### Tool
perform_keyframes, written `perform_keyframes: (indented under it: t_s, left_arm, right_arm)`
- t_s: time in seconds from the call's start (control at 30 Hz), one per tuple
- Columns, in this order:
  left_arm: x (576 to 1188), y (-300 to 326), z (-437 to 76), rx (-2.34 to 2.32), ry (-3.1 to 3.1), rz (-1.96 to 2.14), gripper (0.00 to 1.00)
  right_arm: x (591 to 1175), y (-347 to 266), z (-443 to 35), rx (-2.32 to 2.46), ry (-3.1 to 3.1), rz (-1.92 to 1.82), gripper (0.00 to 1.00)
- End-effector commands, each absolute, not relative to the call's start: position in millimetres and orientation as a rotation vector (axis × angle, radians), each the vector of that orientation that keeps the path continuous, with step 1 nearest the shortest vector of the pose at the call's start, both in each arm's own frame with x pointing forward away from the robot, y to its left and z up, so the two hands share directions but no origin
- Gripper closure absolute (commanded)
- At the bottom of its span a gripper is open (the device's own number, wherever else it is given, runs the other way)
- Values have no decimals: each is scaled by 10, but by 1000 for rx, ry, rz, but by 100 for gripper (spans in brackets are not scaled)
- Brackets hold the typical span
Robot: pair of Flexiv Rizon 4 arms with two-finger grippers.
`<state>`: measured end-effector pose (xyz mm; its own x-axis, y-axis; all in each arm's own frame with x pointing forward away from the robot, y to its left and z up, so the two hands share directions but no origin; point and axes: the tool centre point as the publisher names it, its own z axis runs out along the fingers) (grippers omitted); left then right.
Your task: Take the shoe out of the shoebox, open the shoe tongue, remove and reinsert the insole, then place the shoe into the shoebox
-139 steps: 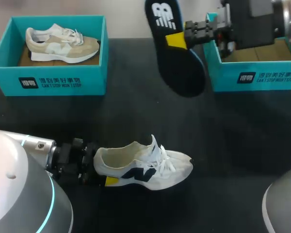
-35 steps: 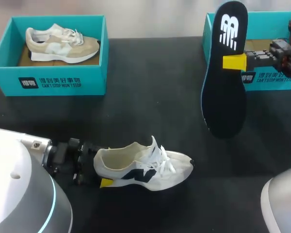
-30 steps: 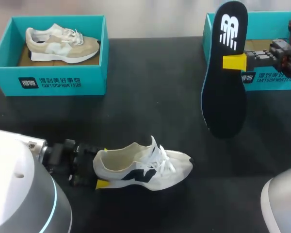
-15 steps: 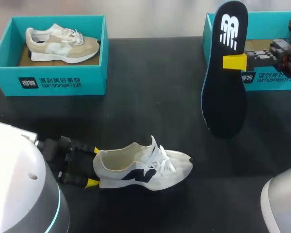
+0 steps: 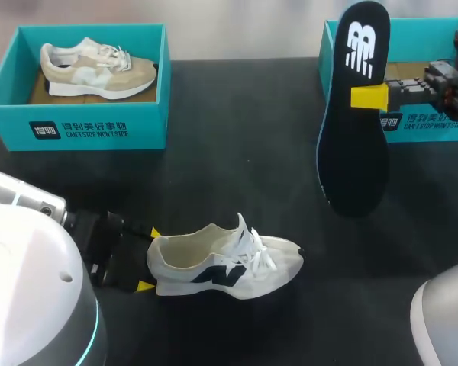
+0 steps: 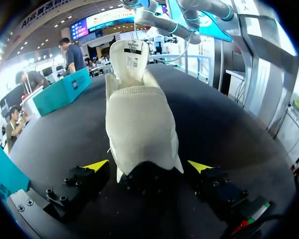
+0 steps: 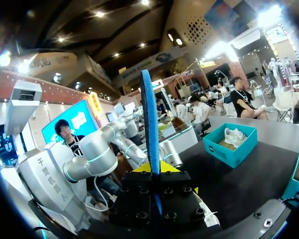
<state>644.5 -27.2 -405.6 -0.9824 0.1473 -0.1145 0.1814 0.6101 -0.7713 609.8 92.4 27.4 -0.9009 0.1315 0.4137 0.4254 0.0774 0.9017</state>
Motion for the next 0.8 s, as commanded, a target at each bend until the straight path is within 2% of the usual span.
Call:
perform_keyframes:
  t_s: [0.03,0.3,0.4,0.47,0.8]
  left_arm:
    - [6442,-231,-4018,296,2781,-1305,0]
    - [6398,13,-3848,313,2825,-1254,0]
    - [6401,51,-3768,218,2963,-1127,0]
    - [6468,-8,-3762,116,3192,-828,0]
    - [6450,-4,-3707,119,3151,-823,0]
  right_arm:
    - [6132,947,281,-561,-2129,-1907,100]
    - [6132,947,281,-561,-2129,-1907,100]
    - [6132,947,281,-561,-2129,-1907,100]
    - [6132,947,281,-561,-2129,-1907,100]
    - [6132,947,281,-561,-2129,-1907,100]
